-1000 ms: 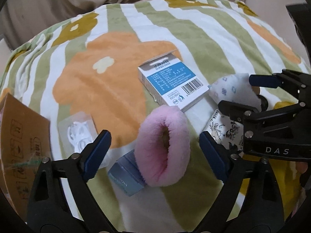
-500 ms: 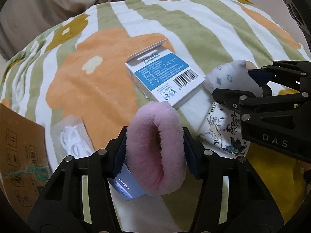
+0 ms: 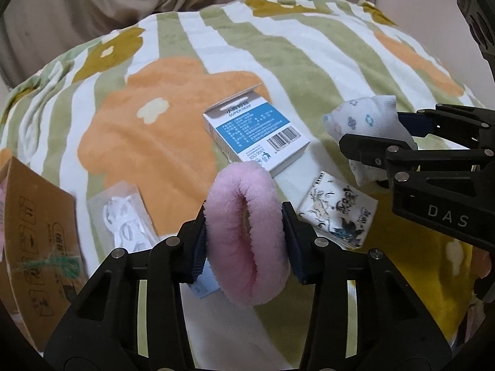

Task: Organize objects
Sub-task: 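Carry the pink hair tie and sock roll over the cardboard box with both tools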

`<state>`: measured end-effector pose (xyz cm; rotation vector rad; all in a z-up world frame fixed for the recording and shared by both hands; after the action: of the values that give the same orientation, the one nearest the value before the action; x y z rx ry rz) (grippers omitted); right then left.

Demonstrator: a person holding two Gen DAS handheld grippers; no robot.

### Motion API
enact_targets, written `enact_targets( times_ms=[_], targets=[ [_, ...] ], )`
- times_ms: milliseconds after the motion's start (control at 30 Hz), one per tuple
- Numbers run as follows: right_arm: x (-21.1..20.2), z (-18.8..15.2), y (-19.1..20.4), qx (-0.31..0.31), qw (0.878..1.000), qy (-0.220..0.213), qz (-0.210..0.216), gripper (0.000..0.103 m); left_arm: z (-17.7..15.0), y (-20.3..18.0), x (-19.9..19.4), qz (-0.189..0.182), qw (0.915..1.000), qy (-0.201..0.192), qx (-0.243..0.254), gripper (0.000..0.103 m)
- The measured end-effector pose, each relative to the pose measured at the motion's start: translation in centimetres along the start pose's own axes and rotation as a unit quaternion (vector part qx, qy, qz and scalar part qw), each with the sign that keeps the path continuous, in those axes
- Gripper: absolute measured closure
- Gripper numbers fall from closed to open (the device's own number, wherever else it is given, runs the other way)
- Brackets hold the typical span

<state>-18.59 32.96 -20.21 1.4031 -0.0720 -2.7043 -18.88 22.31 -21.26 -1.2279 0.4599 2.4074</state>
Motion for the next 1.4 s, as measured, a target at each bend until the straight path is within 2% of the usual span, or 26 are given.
enact_targets(
  times_ms=[367, 767, 1100, 1400],
  targets=[
    [-4.7, 0.1, 1.3, 0.004, 1.000, -0.031, -0.001, 0.060, 0.7, 0.3, -5.4, -0.022, 0.9985, -0.048, -0.014, 0.064],
    [-9.7, 0.3, 4.2, -0.002, 0.998, -0.064, -0.010, 0.060, 0.8, 3.0, -11.4, -0.034, 0.9941, -0.097, -0.035, 0.064],
    [-11.8, 0.7, 8.1, -0.020, 0.997, -0.076, -0.012, 0.060, 0.1, 8.4, -15.2, -0.026, 0.9900, -0.123, -0.064, 0.064],
    [-12.7, 2.0, 12.8, -0.022, 0.996, -0.087, 0.003, 0.060, -2.0, 14.3, -17.2, -0.017, 0.9874, -0.130, -0.090, 0.064]
  ],
)
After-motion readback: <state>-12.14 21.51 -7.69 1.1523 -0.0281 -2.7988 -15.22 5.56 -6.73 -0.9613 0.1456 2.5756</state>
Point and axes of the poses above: each gripper's, at about its wrist camera, not at the fingertips, and x roughly the way its jaws point, y to its left, z to its top, the point moved 6 cm from there along x, roughly the way its jaws point, and after that the axes turned 8 degrees about x, right-handed, at the moved point
